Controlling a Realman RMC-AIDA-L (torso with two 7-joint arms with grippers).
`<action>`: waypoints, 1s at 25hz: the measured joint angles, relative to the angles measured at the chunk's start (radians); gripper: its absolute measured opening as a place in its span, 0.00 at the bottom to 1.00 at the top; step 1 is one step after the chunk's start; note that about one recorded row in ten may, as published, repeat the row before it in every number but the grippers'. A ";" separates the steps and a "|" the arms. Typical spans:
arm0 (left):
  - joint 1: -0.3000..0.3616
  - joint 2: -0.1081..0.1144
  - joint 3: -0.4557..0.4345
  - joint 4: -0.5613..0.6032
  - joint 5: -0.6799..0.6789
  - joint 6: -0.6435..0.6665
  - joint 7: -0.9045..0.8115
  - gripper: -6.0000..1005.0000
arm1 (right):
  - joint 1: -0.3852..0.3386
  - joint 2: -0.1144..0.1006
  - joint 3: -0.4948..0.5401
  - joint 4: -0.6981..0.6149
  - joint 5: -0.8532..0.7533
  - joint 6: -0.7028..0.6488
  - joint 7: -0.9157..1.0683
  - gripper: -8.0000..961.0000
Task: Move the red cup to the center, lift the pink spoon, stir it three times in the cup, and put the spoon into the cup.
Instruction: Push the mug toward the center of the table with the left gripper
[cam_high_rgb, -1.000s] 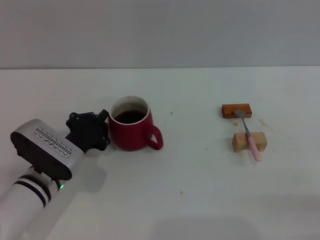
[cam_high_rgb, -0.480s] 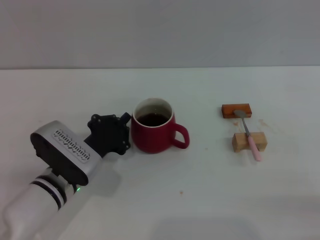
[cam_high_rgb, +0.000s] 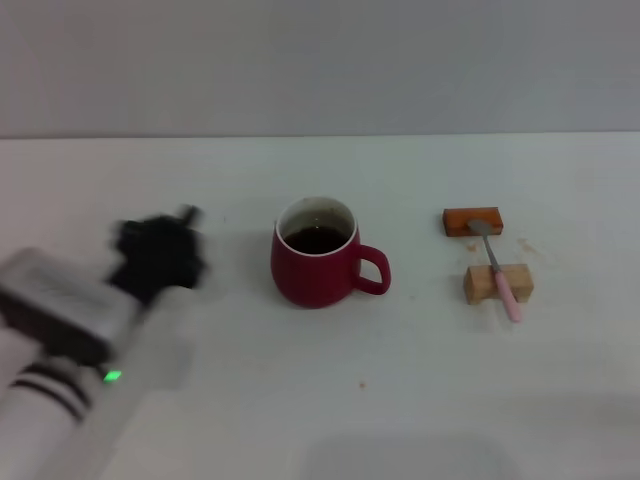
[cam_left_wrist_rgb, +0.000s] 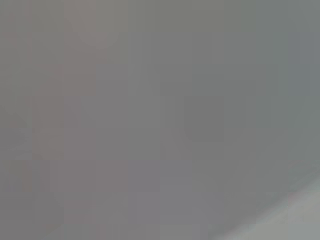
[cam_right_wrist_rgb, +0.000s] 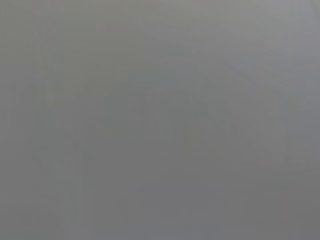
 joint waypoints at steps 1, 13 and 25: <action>0.000 0.000 0.000 0.000 0.000 0.000 0.000 0.05 | 0.000 0.000 0.000 0.000 0.000 0.000 0.000 0.79; 0.178 0.004 -0.204 0.040 -0.044 0.296 -0.247 0.08 | 0.045 0.002 -0.140 0.014 0.002 0.092 -0.001 0.79; 0.152 0.002 -0.200 0.057 -0.041 0.252 -0.251 0.31 | 0.124 0.002 -0.251 0.034 0.000 0.317 -0.002 0.79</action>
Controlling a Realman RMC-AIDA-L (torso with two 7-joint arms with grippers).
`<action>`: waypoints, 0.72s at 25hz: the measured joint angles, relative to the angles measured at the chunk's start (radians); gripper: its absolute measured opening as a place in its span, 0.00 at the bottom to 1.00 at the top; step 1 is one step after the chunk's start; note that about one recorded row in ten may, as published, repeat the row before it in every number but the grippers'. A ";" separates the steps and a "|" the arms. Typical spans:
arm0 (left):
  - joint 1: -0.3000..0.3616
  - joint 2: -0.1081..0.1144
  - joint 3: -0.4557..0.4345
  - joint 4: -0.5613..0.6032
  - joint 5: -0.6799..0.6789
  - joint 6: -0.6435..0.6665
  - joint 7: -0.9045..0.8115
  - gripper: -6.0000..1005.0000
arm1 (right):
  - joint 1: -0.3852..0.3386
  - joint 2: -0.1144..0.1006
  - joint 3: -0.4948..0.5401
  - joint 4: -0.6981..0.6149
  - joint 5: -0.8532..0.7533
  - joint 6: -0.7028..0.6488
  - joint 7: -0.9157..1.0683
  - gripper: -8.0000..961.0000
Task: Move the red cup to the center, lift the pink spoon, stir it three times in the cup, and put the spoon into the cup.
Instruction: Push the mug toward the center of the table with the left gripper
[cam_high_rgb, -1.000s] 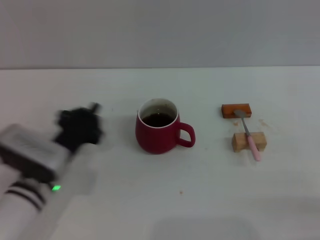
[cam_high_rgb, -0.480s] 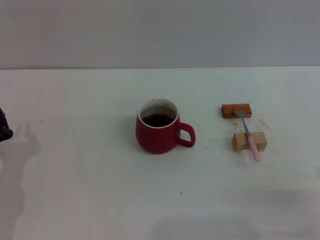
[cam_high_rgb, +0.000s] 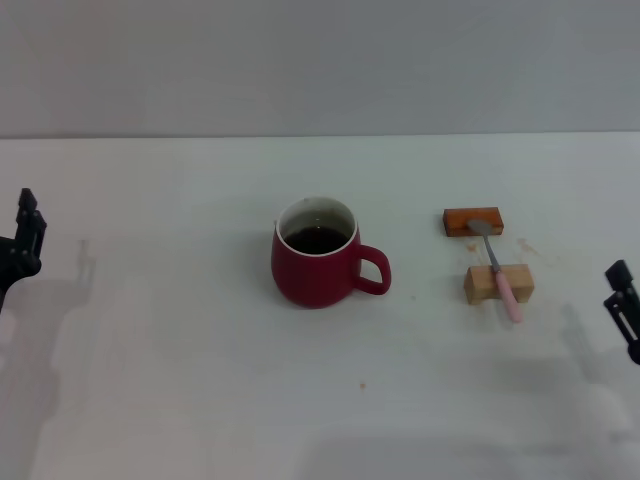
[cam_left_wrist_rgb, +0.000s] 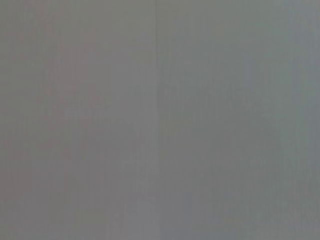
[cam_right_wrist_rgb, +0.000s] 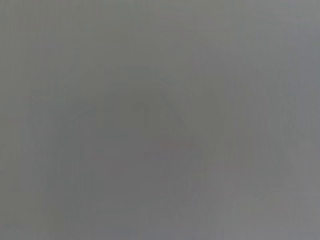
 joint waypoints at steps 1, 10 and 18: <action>-0.003 0.000 0.000 0.003 0.001 -0.005 0.001 0.36 | 0.000 0.000 0.000 0.000 0.000 0.000 0.000 0.79; -0.009 0.000 0.003 0.010 0.005 -0.014 0.002 0.76 | 0.029 0.000 -0.061 0.047 0.001 0.125 0.000 0.79; -0.008 0.000 0.015 0.011 0.006 -0.014 0.002 0.86 | 0.050 0.000 -0.069 0.065 0.003 0.201 0.008 0.79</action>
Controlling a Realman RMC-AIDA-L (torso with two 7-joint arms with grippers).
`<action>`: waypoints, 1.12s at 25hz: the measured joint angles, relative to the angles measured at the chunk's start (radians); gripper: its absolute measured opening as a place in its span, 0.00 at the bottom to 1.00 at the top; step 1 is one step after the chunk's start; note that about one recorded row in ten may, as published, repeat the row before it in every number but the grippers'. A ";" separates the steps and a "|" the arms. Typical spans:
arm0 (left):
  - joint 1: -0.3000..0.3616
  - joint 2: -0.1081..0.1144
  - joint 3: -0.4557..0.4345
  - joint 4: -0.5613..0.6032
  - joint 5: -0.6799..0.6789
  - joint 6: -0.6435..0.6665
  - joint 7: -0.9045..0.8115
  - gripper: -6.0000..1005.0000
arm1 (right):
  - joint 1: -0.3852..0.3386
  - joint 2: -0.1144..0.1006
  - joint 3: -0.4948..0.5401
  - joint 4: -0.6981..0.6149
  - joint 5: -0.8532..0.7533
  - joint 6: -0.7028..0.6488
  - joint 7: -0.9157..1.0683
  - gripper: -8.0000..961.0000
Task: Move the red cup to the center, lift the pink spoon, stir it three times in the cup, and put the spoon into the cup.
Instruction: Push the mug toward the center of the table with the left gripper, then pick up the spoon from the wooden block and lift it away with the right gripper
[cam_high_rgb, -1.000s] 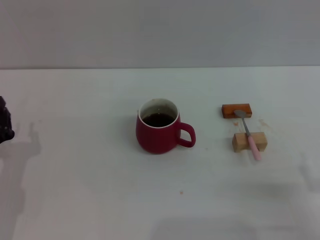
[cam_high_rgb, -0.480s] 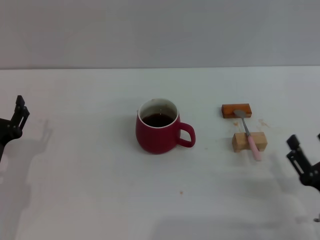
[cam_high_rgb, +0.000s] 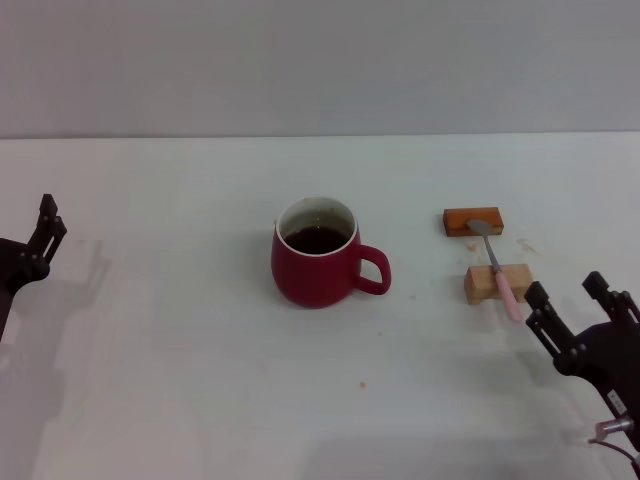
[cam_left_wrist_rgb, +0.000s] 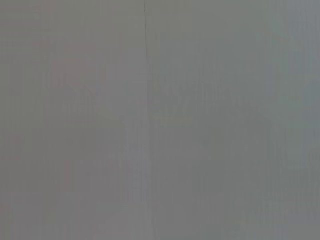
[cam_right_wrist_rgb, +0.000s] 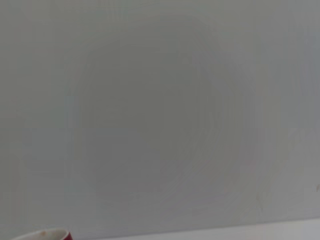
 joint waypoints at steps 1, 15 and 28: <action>0.000 0.000 0.000 0.000 0.000 0.000 0.000 0.86 | 0.000 0.000 0.000 0.000 0.000 0.000 0.000 0.79; 0.009 0.001 0.004 -0.001 0.000 0.006 0.000 0.86 | 0.033 0.000 0.000 0.020 0.001 0.104 0.004 0.79; 0.009 0.002 0.005 -0.001 0.000 0.008 0.000 0.86 | 0.047 0.000 0.006 0.032 0.001 0.164 0.005 0.79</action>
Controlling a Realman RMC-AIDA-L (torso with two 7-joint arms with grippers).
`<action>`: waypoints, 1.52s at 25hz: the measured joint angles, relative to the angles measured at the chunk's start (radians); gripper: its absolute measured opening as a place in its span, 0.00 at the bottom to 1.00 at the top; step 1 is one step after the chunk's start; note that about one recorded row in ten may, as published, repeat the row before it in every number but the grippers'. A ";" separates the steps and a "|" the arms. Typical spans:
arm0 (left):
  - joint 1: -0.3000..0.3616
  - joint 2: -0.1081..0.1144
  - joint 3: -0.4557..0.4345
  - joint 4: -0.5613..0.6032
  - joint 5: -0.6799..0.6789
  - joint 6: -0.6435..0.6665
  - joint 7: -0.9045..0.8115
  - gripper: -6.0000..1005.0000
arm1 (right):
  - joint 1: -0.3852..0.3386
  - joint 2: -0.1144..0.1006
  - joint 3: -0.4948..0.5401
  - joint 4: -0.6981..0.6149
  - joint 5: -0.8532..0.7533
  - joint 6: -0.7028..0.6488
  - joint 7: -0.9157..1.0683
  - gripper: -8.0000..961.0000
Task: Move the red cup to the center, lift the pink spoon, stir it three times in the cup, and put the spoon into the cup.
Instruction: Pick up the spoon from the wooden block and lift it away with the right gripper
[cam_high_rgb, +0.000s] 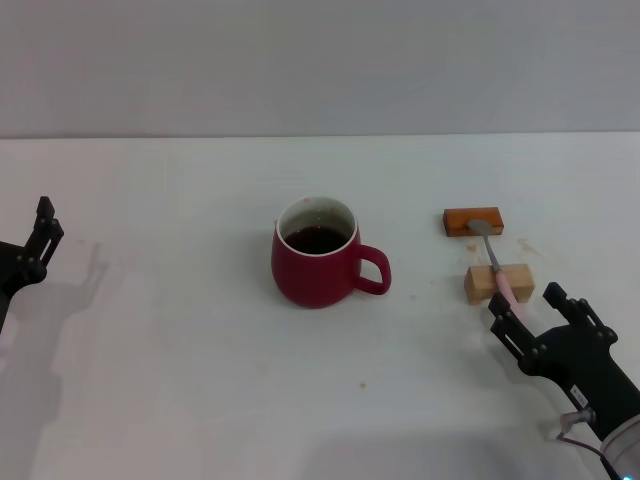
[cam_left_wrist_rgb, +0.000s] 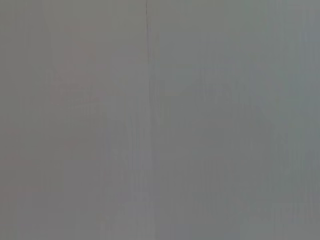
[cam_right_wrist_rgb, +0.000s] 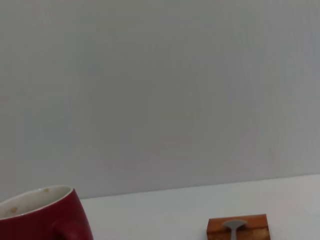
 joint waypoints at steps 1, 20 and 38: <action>0.000 0.000 0.000 0.000 0.000 0.000 0.000 0.86 | 0.001 0.000 0.001 0.002 0.000 0.006 0.000 0.79; 0.003 0.000 0.000 0.011 0.000 0.008 -0.008 0.86 | 0.023 0.001 0.005 0.009 0.000 0.051 0.000 0.79; 0.003 0.002 0.000 0.012 0.000 0.014 -0.009 0.86 | 0.014 0.002 0.003 0.020 0.003 0.051 0.013 0.79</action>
